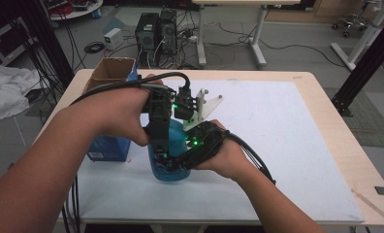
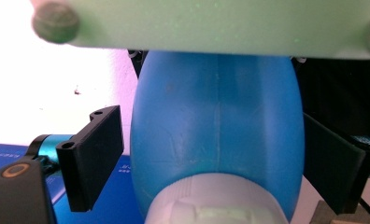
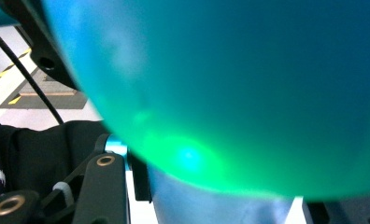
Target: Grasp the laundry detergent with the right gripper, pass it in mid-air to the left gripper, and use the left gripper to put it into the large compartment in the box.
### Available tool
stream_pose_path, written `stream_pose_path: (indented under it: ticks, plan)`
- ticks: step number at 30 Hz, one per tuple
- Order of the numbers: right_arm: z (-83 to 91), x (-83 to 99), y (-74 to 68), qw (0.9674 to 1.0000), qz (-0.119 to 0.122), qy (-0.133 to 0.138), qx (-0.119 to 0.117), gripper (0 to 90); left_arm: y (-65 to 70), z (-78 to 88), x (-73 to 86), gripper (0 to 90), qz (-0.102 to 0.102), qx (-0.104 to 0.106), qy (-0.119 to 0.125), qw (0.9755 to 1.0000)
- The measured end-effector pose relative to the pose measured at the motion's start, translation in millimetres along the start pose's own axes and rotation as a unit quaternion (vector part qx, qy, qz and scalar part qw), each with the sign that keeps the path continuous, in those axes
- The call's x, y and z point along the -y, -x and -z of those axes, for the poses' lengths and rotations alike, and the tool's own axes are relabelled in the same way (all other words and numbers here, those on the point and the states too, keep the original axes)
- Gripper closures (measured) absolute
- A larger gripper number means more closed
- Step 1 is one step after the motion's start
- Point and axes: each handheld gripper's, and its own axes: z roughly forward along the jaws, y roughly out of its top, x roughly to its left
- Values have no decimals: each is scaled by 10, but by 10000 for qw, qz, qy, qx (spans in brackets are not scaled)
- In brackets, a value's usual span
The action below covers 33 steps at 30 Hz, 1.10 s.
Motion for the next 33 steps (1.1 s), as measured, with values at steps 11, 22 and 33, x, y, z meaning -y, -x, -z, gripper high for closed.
stream_pose_path:
  ticks: [11, 22, 33]
  plan:
    - [6, 1, 3, 10000, -14, -2, 12, 465, -2, -4, -7, 190, -33, -94, 0, 10000]
    - [6, 0, 0, 10000, -12, 7, -7, 464, 10, 5, -31, 237, -111, -127, -26, 9999]
    - [-7, 5, 6, 10000, -18, 23, -18, 464, 14, 3, -34, 279, -103, -128, -27, 9999]
